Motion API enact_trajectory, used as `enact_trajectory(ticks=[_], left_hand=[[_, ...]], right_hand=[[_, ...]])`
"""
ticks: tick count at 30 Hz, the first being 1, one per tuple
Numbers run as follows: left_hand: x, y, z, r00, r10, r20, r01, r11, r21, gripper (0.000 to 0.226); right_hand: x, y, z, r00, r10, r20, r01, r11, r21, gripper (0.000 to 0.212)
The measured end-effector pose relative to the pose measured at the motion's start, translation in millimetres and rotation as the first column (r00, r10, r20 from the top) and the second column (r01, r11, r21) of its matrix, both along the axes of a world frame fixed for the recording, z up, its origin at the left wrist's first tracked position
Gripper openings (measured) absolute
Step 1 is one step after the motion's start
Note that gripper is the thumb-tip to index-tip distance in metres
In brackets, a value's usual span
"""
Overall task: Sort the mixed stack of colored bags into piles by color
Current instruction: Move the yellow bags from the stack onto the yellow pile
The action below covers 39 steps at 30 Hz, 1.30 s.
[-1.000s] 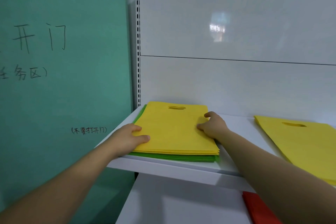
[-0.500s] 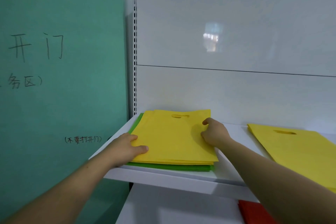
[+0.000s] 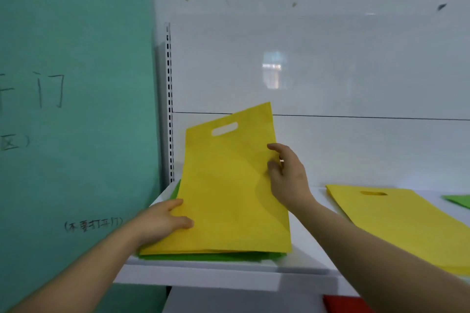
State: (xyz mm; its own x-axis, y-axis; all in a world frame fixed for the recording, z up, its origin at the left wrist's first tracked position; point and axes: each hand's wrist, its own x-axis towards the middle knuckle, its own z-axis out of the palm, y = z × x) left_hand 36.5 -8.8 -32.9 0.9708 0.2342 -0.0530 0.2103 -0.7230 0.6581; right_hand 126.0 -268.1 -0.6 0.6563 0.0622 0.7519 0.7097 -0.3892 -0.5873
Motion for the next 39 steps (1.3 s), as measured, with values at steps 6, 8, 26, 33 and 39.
enact_trajectory(ticks=[6,8,26,33,39], left_hand=[[2,-35,18,0.935,0.08,0.347,0.029,0.954,-0.298,0.049],[4,-54,20,0.905,0.1,0.413,0.042,0.946,-0.321,0.044],[62,-342,-11,0.886,-0.044,0.461,0.1,0.99,-0.099,0.048],[61,-381,-27,0.945,-0.065,0.32,0.071,0.997,-0.005,0.053],[51,-385,-32,0.976,-0.144,0.162,0.122,0.982,0.142,0.061]], right_hand=[[-2,-33,27,0.999,0.017,-0.048,-0.005,0.972,0.235,0.036],[0,-53,32,0.998,-0.004,-0.056,0.018,0.97,0.244,0.035],[62,-349,-14,0.925,-0.292,-0.243,0.239,0.945,-0.225,0.032],[90,-385,-43,0.888,-0.321,-0.329,0.195,0.911,-0.363,0.03],[100,-392,-54,0.826,-0.361,-0.432,0.092,0.844,-0.528,0.05]])
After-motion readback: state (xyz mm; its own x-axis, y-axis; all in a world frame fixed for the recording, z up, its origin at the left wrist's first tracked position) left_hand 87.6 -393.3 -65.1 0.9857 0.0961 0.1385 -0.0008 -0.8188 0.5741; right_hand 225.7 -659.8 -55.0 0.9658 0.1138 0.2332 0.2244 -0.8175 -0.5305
